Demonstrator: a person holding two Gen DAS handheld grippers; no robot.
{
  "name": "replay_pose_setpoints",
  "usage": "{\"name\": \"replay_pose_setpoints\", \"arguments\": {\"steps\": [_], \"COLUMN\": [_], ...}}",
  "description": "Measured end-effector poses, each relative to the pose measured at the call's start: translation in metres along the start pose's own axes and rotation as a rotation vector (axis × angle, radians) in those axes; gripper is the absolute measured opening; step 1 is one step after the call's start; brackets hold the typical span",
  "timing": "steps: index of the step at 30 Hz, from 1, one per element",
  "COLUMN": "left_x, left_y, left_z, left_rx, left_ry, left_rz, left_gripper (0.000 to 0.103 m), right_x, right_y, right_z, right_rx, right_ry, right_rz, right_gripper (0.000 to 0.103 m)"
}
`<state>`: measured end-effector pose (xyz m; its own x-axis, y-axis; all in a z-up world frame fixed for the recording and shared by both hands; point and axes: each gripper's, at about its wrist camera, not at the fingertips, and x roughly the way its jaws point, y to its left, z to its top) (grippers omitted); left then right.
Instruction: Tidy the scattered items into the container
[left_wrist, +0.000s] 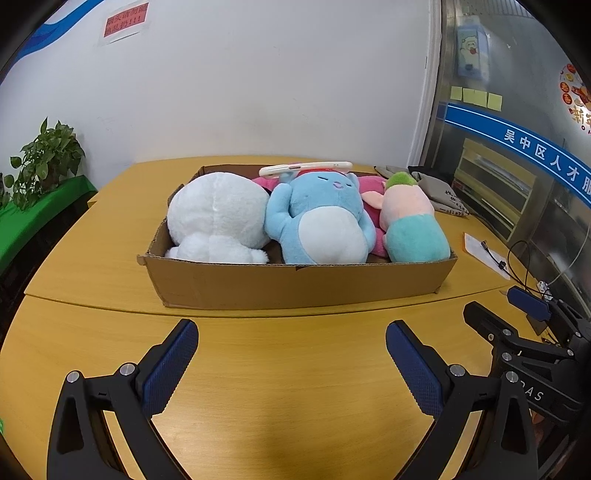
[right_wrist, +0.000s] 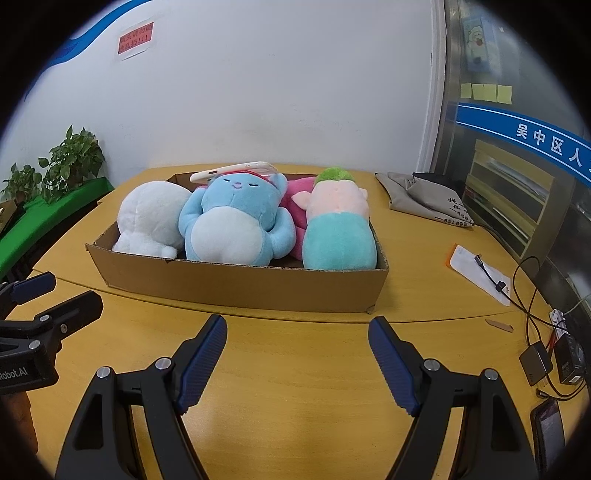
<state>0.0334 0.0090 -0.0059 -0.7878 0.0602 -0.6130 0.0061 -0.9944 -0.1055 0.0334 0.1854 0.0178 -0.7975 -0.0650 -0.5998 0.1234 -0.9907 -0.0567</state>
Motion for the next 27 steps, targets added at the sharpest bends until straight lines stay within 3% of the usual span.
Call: {"name": "replay_pose_setpoints", "arguments": {"steps": [5,18,27], "left_x": [-0.002,0.003,0.001], "left_y": [0.007,-0.003,-0.004], "left_z": [0.001,-0.009,-0.012], "left_rx": [-0.02,0.005,-0.022], "left_ry": [0.001,0.054,0.047], "left_rz": [0.015,-0.041,-0.074], "left_gripper": [0.103,0.103,0.103], "right_x": [0.002,0.0,-0.002], "right_y": [0.005,0.004,0.004], "right_z": [-0.002,-0.004,-0.007], "right_rx": [-0.012,0.009,0.009], "right_ry": [0.004,-0.006,-0.002], "right_rz": [0.012,0.006,-0.007], "right_gripper": [0.079,0.079,0.079]}}
